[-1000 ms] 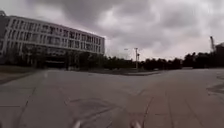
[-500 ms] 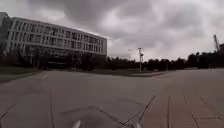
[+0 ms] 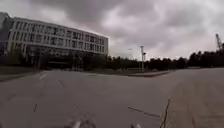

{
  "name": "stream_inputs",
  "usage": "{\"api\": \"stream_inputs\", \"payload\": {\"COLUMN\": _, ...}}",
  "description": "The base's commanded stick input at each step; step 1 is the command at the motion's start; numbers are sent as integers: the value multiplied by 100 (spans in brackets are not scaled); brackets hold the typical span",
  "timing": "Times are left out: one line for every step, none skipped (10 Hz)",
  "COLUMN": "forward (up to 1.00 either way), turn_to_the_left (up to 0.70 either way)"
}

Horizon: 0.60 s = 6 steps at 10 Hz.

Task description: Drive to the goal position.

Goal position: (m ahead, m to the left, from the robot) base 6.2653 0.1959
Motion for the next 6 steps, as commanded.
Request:
{"api": "stream_inputs", "payload": {"forward": 100, "turn_to_the_left": 21}}
{"api": "stream_inputs", "payload": {"forward": 100, "turn_to_the_left": 8}}
{"api": "stream_inputs", "payload": {"forward": 100, "turn_to_the_left": 8}}
{"api": "stream_inputs", "payload": {"forward": 100, "turn_to_the_left": 16}}
{"api": "stream_inputs", "payload": {"forward": 100, "turn_to_the_left": 1}}
{"api": "stream_inputs", "payload": {"forward": 100, "turn_to_the_left": 1}}
